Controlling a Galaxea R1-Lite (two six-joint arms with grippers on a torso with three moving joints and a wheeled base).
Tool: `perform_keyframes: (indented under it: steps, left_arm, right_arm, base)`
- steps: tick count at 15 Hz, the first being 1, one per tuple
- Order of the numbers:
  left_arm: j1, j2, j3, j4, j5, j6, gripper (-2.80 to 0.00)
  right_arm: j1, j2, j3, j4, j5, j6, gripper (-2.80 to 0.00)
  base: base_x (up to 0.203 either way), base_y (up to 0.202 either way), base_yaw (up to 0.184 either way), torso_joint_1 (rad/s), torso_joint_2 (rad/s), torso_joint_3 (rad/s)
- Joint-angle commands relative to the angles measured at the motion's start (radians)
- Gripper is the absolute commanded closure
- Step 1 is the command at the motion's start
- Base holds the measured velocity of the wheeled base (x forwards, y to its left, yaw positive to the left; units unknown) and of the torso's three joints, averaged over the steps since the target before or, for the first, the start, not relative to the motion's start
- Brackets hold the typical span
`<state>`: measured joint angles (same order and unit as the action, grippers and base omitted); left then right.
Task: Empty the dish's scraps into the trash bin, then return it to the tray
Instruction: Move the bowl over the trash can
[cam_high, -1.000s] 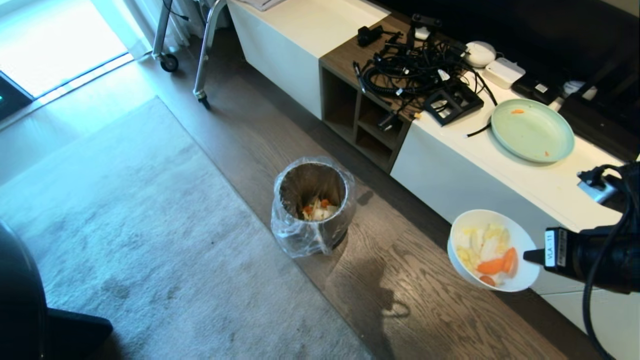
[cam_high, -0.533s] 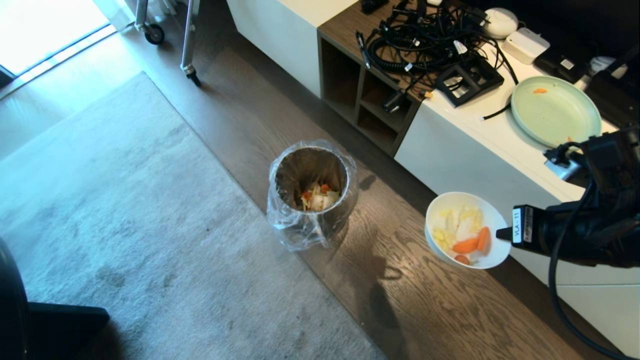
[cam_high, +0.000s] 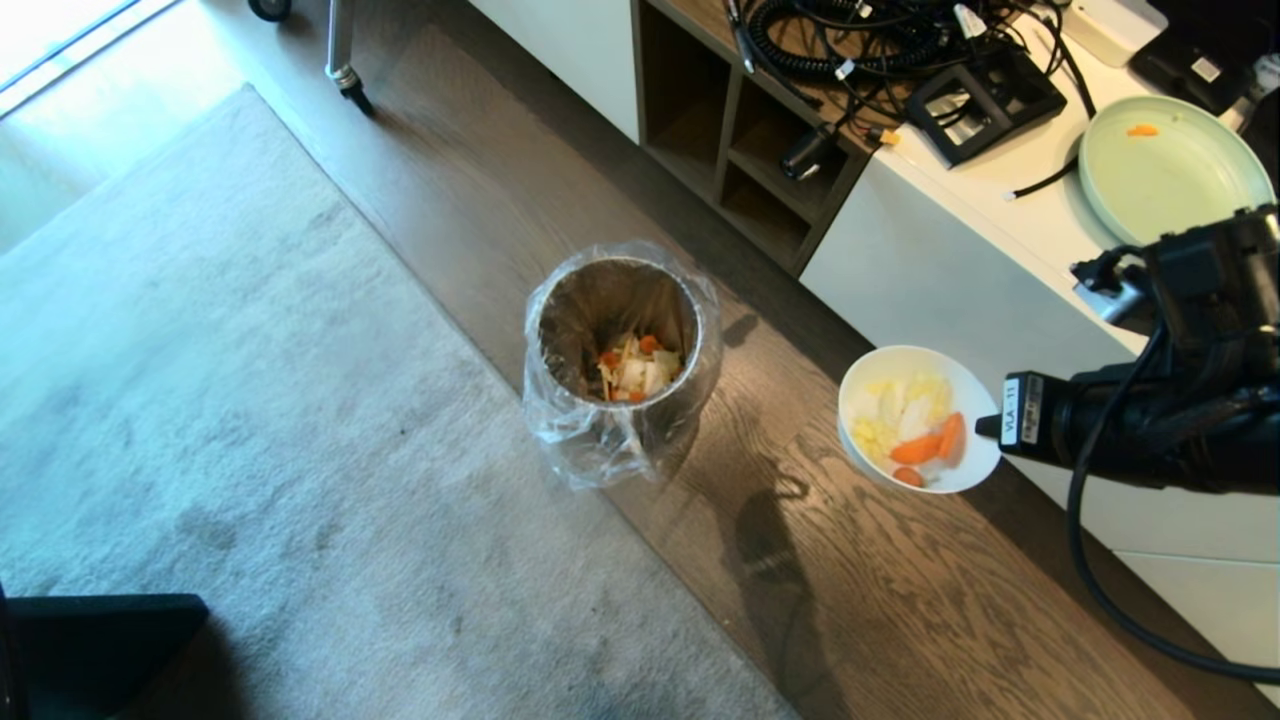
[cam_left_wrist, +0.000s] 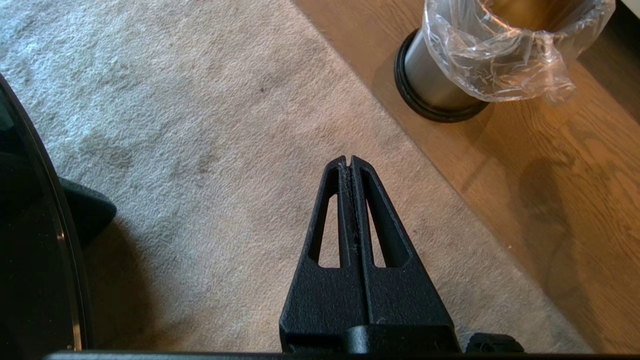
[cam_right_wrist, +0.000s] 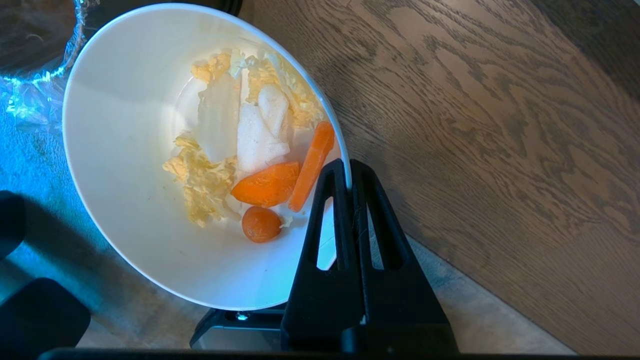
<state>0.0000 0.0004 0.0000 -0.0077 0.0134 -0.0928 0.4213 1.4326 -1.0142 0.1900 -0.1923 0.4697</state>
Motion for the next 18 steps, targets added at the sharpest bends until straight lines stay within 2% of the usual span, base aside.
perform_keyframes:
  steps: [1, 3, 6, 9, 15, 16, 18]
  left_arm:
    - [0.0, 0.0, 0.0, 0.0, 0.0, -0.001, 0.0]
    - [0.0, 0.0, 0.0, 0.0, 0.0, -0.001, 0.0]
    - [0.0, 0.0, 0.0, 0.0, 0.0, -0.001, 0.0]
    - [0.0, 0.0, 0.0, 0.0, 0.0, -0.001, 0.0]
    - [0.0, 0.0, 0.0, 0.0, 0.0, -0.001, 0.0]
    - [0.0, 0.0, 0.0, 0.0, 0.0, -0.001, 0.0]
    - [0.0, 0.0, 0.0, 0.0, 0.0, -0.001, 0.0]
  right_arm:
    - [0.002, 0.011, -0.025, 0.001, -0.001, -0.01, 0.0]
    - [0.029, 0.044, -0.071, 0.0, -0.012, -0.028, 0.0]
    - [0.111, 0.113, -0.179, 0.0, -0.044, -0.036, 0.0]
    - [0.177, 0.207, -0.312, 0.0, -0.07, -0.078, 0.0]
    - [0.276, 0.392, -0.596, -0.002, -0.185, -0.238, 0.0]
    - [0.295, 0.417, -0.63, -0.014, -0.205, -0.279, 0.0]
    - [0.314, 0.443, -0.642, -0.123, -0.221, -0.396, 0.0]
  base:
    - [0.0, 0.0, 0.0, 0.006, 0.0, -0.067]
    - [0.0, 0.0, 0.0, 0.003, 0.0, -0.019]
    - [0.0, 0.0, 0.0, 0.0, 0.0, 0.0]
    - [0.0, 0.0, 0.0, 0.0, 0.0, 0.0]
    - [0.0, 0.0, 0.0, 0.0, 0.0, 0.0]
    - [0.0, 0.0, 0.0, 0.0, 0.0, 0.0]
    - [0.0, 0.0, 0.0, 0.0, 0.0, 0.0]
